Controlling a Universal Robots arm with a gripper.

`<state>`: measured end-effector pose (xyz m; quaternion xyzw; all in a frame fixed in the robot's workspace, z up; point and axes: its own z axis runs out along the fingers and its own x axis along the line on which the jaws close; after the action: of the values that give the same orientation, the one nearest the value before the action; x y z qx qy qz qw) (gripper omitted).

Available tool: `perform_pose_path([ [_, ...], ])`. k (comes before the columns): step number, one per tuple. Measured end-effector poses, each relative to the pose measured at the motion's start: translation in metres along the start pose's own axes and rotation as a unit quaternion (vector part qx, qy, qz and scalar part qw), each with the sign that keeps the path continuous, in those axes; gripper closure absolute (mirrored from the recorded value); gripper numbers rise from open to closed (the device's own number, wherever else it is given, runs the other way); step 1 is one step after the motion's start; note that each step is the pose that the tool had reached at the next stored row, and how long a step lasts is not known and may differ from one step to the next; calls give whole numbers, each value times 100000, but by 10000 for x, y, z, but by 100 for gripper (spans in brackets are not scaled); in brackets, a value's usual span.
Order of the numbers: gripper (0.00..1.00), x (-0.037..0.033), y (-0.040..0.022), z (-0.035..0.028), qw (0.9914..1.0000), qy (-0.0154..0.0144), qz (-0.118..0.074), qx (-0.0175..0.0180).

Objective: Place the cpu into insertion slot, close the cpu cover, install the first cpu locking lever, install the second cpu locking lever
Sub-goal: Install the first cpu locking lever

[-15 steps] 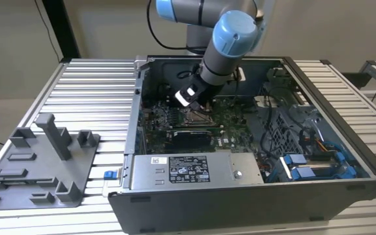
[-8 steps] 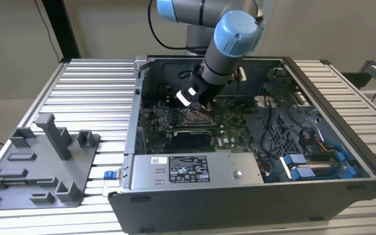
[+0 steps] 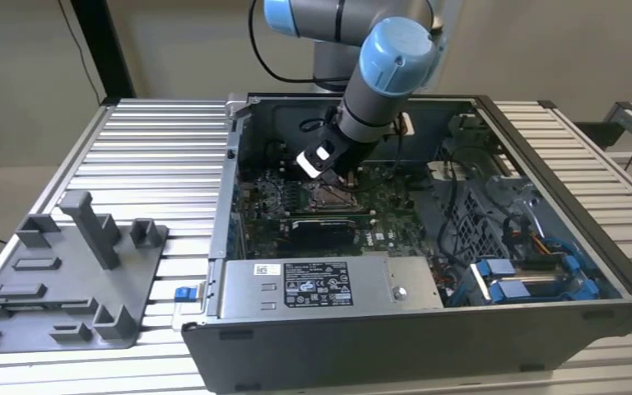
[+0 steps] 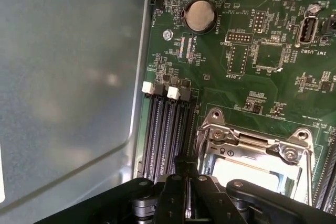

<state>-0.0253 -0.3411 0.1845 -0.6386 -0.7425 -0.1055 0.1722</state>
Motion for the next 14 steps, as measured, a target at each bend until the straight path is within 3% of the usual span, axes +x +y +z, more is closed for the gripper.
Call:
perform_pose_path([
  [2,100,18,-17,-17,100000,252,-53,-64],
  [10,100,92,-145,-98,100000,216,-44,-51],
  [14,100,130,-181,-137,99999,490,-79,-87],
])
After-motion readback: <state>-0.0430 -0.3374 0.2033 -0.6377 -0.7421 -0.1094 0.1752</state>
